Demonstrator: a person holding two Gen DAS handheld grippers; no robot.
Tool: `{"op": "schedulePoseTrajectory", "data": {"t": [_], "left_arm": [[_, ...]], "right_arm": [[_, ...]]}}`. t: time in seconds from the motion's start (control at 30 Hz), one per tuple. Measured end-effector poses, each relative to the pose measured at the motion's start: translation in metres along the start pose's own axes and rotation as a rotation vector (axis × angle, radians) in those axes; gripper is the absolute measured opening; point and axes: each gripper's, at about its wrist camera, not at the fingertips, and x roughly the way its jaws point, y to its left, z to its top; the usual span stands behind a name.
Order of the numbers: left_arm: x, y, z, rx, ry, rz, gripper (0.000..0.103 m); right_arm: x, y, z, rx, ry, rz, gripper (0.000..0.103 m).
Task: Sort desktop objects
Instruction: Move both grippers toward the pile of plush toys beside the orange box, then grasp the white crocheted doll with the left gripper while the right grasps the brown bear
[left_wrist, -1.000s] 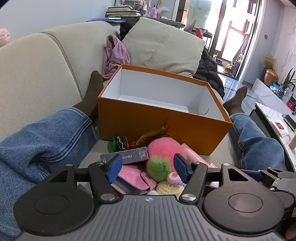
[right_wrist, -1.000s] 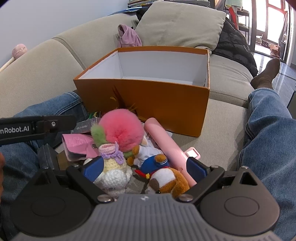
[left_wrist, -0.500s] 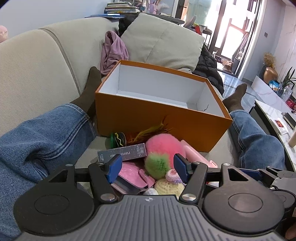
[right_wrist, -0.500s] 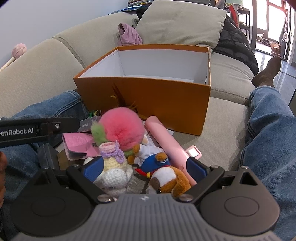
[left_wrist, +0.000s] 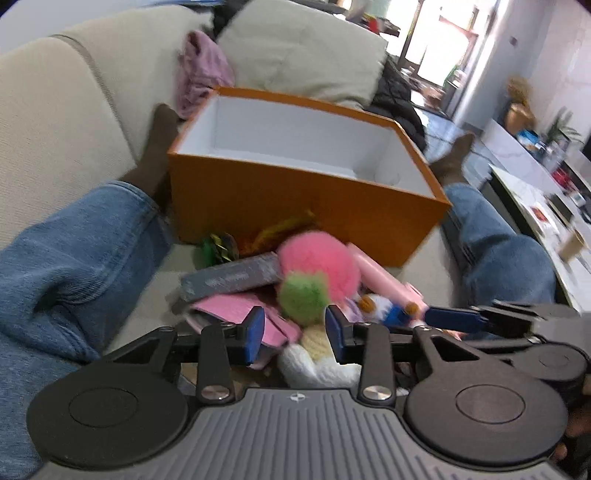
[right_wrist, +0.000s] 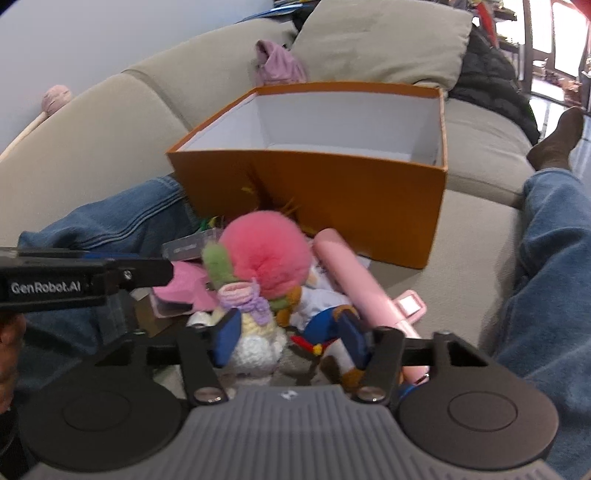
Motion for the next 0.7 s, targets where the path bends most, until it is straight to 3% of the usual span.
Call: {"op": "schedulePoseTrajectory", "data": {"t": [0.13, 0.27, 0.37, 0.5, 0.7], "left_arm": [[0.005, -0.014, -0.008, 0.059, 0.061, -0.065, 0.042], [0.016, -0.021, -0.016, 0.092, 0.137, -0.065, 0.061], [0.023, -0.023, -0.020, 0.099, 0.192, -0.071, 0.065], [0.039, -0.020, -0.025, 0.075, 0.255, -0.092, 0.066], [0.063, -0.016, -0.028, 0.061, 0.304, -0.067, 0.066]], "right_arm": [[0.004, -0.008, -0.005, -0.016, 0.056, -0.005, 0.049], [-0.002, -0.013, -0.007, -0.039, 0.056, 0.004, 0.049], [-0.005, -0.013, -0.007, -0.085, 0.055, -0.034, 0.052], [0.003, -0.014, -0.006, -0.137, 0.081, -0.053, 0.054], [0.022, -0.011, -0.007, -0.244, 0.132, -0.102, 0.061]]}}
